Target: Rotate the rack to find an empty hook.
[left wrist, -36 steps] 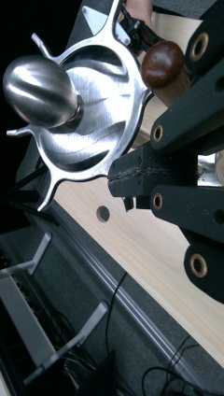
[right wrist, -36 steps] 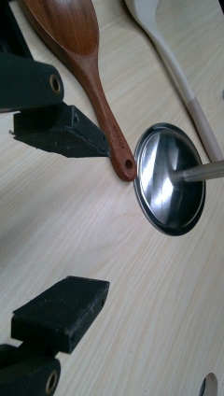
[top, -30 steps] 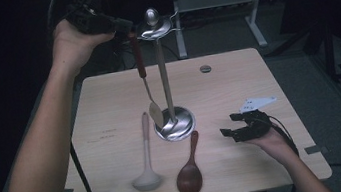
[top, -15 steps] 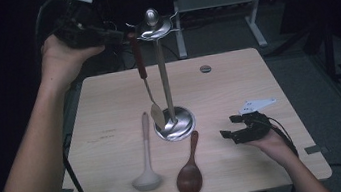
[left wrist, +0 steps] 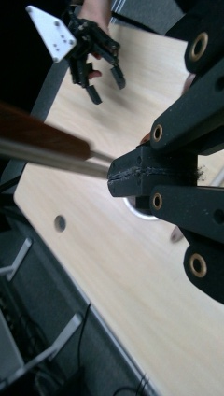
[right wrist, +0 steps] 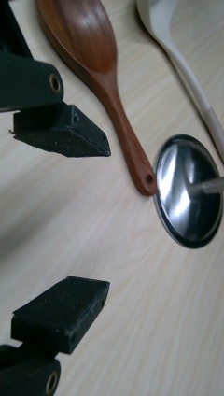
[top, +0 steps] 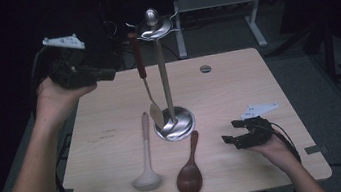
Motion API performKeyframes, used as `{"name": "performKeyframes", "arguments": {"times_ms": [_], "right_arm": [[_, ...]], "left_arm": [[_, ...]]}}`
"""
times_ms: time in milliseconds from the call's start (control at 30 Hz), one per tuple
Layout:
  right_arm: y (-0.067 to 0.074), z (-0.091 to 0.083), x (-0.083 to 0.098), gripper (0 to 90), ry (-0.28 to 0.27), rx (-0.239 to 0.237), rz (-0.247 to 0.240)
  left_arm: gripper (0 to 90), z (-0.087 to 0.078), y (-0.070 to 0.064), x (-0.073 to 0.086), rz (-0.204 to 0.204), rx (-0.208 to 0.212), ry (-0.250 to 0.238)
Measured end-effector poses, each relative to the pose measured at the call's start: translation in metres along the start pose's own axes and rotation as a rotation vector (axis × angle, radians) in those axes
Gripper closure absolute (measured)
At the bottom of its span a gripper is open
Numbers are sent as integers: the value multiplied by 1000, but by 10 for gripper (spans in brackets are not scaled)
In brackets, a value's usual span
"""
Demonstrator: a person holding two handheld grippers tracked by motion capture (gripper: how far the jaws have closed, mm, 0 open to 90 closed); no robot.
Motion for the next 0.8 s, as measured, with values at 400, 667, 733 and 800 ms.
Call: {"name": "performKeyframes", "arguments": {"times_ms": [400, 667, 733, 800], "right_arm": [[10, -7, 11, 287, 18, -5, 4], [11, -4, 11, 281, 35, 0, -11], [11, -4, 11, 277, 40, 1, -11], [10, -3, 12, 274, 47, 8, -15]], "left_arm": [[899, 47, -5, 78, -40, 54, 88], [900, 89, -15, 131, -64, 103, 163], [900, 100, -16, 143, -81, 120, 183], [900, 109, -16, 154, -91, 130, 201]]}}
Point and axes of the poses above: each handheld gripper's, and its own axes: z roughly forward along the jaws, x roughly out of its underside, y roughly to its left, the point moved 1 cm from there along z, roughly forward along the jaws, and after that the axes turned 14 degrees about -z, right-handed, at the moved point
